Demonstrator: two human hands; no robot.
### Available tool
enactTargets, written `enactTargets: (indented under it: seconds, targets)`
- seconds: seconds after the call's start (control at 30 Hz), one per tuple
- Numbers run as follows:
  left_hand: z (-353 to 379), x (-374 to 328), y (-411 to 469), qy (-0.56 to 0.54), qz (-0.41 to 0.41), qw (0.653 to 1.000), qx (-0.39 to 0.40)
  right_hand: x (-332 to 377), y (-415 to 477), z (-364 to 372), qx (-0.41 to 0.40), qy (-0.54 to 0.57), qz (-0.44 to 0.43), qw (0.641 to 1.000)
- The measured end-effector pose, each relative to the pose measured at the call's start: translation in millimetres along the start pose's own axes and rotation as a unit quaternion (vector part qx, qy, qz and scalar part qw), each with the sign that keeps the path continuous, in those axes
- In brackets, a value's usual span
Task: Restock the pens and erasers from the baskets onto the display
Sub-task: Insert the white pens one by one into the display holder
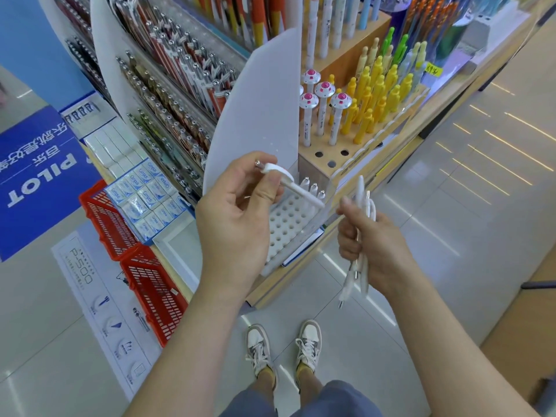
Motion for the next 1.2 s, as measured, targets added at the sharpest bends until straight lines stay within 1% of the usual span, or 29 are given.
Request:
enactTargets:
  seconds: [0.07,0.1,0.23,0.33,0.4,0.5,0.7,0.8,0.93,1.2]
  targets:
    - [-2.0,-0.2,-0.7,0.077,0.044,0.996,0.011,2.3,7.8,-3.8,-0.084,-0.042,-0.052,0.994]
    - [-2.1,0.8,-0.5,0.111,0.058,0.992,0.016,3.1,11.7,-2.1,-0.103,-0.071,-0.074,0.989]
    - [2.5,18.4,5.0,0.175,0.044,0.983,0.029,3.8,23.4,8.3,-0.118,-0.206,-0.120,0.964]
    - [13.7,29.2,9.0,0.284,0.087,0.953,0.055,5.5,29.0,5.4,-0.124,-0.213,-0.128,0.961]
    - [22.4,36.3,11.1,0.323,0.098,0.938,0.073,7.2,30.3,2.9,-0.124,-0.225,-0.123,0.959]
    - [32.2,45.5,15.4,0.351,0.093,0.927,0.094,13.4,32.6,0.7,-0.125,-0.261,-0.137,0.947]
    - [42.2,47.8,15.0,0.427,0.141,0.884,0.126,23.0,36.2,-0.3,-0.097,-0.324,-0.168,0.926]
    - [37.6,47.3,14.7,0.444,0.139,0.877,0.120,25.0,37.7,-0.2,-0.086,-0.318,-0.170,0.929]
    - [34.9,42.7,12.9,0.460,0.167,0.863,0.128,23.3,41.4,-1.4,-0.076,-0.292,-0.168,0.939]
    - [39.4,41.3,18.5,0.460,0.180,0.860,0.130,23.2,44.2,-3.2,-0.027,-0.284,-0.167,0.944]
Point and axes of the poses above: each hand's wrist, its own y-axis towards the middle knuckle, its own z-axis out of the palm, x = y × z, the point moved 7 cm from there along y, towards the middle knuckle, and after that the axes turned 2 degrees about -x, right-handed, at the moved point
